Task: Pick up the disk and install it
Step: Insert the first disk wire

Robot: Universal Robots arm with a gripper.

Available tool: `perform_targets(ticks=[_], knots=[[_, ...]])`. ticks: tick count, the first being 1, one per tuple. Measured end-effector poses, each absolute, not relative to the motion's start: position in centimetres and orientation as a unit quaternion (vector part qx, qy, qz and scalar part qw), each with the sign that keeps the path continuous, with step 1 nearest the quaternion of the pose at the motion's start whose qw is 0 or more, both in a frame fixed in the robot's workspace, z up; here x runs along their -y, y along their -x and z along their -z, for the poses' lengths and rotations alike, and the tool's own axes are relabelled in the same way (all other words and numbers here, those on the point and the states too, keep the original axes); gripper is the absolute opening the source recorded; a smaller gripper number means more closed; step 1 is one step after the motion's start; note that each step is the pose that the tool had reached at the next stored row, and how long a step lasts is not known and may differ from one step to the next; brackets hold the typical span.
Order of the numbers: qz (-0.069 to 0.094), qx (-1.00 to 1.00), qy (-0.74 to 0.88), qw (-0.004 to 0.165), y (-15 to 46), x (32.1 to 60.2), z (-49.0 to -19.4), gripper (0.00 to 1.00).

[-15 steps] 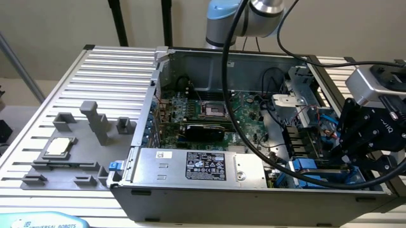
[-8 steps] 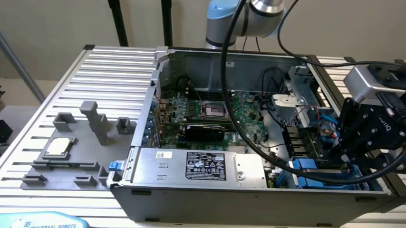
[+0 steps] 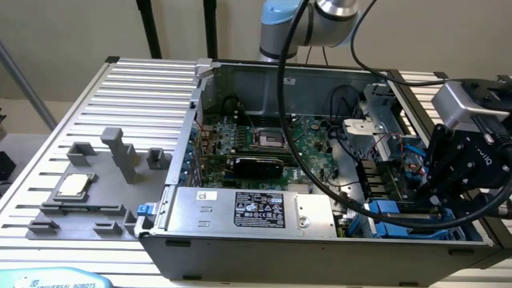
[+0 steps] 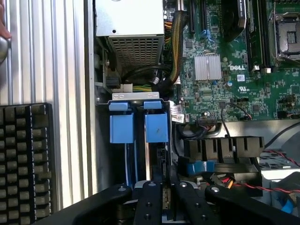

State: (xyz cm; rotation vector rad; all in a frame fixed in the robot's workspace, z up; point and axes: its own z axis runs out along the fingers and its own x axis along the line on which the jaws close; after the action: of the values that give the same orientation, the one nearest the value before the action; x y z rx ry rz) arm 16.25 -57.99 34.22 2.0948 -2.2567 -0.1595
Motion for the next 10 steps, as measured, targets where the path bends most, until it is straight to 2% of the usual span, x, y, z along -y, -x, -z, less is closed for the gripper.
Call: perform_targets(ticks=[10], knots=[[0.045,0.735,-0.675,0.036,-16.31,57.65,-34.09,0.16]])
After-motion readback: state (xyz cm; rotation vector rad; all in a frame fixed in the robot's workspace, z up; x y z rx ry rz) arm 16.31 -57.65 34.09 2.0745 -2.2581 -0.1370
